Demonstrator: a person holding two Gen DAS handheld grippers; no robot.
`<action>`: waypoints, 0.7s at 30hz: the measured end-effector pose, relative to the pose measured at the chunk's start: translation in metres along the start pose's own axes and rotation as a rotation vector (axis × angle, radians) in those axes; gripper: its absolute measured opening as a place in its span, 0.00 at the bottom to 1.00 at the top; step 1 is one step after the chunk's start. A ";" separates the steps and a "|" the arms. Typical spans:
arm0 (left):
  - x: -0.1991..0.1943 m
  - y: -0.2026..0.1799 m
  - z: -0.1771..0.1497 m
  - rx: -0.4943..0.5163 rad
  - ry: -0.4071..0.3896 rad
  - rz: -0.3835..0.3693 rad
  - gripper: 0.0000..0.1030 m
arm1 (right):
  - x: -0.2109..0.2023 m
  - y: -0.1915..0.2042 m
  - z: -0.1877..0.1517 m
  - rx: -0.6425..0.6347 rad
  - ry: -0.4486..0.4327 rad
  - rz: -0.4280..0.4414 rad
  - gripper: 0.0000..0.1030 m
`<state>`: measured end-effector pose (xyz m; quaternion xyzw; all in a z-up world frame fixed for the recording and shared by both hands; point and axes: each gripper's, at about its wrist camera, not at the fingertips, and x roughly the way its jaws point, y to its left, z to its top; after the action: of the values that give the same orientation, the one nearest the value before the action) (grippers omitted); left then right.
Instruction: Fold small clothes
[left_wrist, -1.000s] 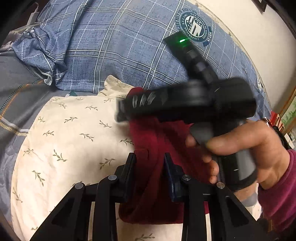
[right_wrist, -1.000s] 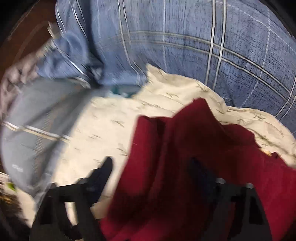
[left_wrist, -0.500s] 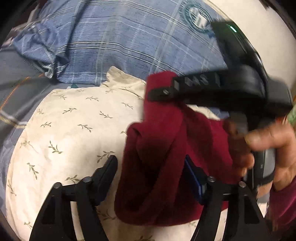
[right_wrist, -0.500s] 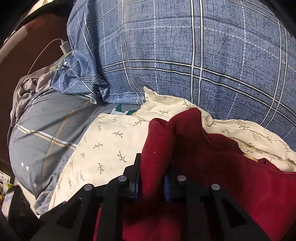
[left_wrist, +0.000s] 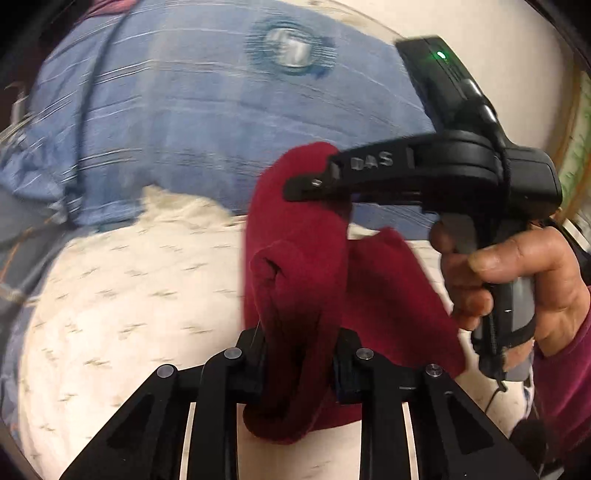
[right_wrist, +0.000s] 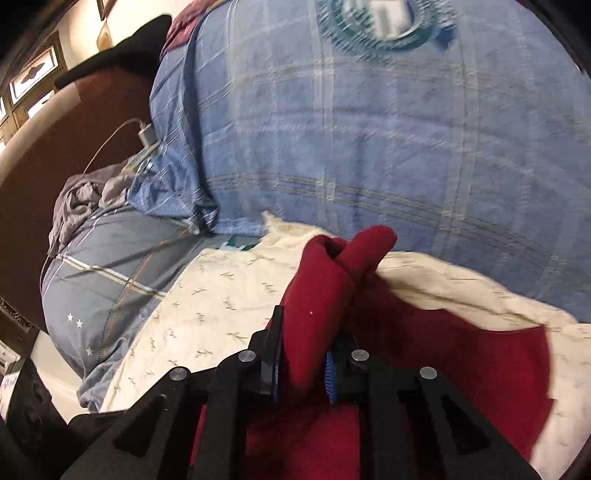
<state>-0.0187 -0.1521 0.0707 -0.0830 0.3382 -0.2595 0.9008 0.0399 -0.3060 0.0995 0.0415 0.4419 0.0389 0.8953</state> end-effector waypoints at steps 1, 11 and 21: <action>0.004 -0.010 0.002 0.009 0.008 -0.014 0.22 | -0.008 -0.008 -0.001 0.005 -0.008 -0.016 0.16; 0.074 -0.105 -0.002 0.128 0.136 -0.117 0.21 | -0.055 -0.133 -0.045 0.201 -0.030 -0.142 0.15; 0.077 -0.111 -0.017 0.197 0.245 -0.175 0.61 | -0.027 -0.178 -0.087 0.344 0.028 -0.184 0.31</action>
<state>-0.0269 -0.2867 0.0505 0.0090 0.4099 -0.3769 0.8306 -0.0391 -0.4825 0.0486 0.1529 0.4564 -0.1185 0.8685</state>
